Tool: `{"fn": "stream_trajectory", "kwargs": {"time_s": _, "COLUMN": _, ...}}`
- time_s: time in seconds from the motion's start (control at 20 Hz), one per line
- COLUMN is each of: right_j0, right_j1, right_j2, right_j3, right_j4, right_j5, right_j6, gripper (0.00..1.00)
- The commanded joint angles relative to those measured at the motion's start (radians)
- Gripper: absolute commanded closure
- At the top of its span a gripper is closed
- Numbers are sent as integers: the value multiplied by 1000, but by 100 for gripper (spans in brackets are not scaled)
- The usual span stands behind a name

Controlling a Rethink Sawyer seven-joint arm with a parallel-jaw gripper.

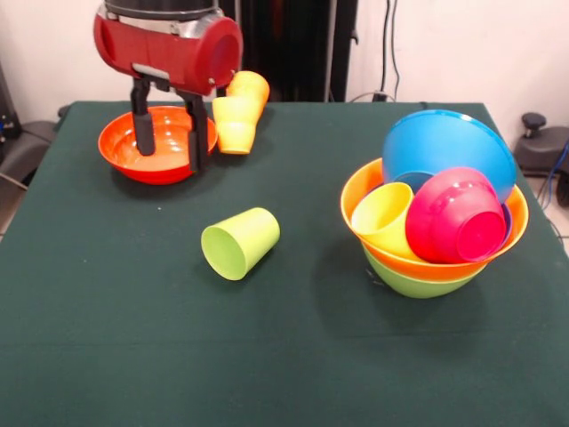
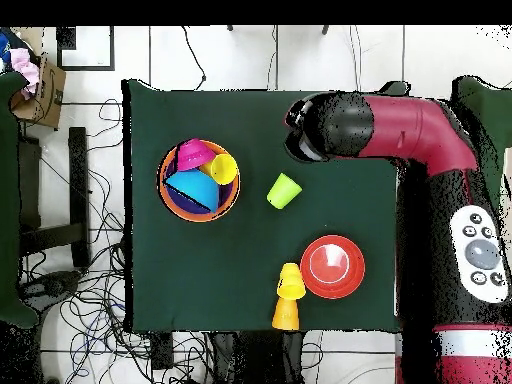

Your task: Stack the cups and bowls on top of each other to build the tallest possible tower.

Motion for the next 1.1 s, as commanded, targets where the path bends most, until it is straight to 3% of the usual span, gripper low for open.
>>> {"fn": "stream_trajectory", "kwargs": {"time_s": 0.05, "right_j0": 35, "right_j1": 43, "right_j2": -29, "right_j3": 6, "right_j4": -75, "right_j5": 44, "right_j6": -135, "gripper": 0}}
{"fn": "stream_trajectory", "kwargs": {"time_s": 1.1, "right_j0": 47, "right_j1": 49, "right_j2": -58, "right_j3": -9, "right_j4": -80, "right_j5": 66, "right_j6": -133, "gripper": 0}}
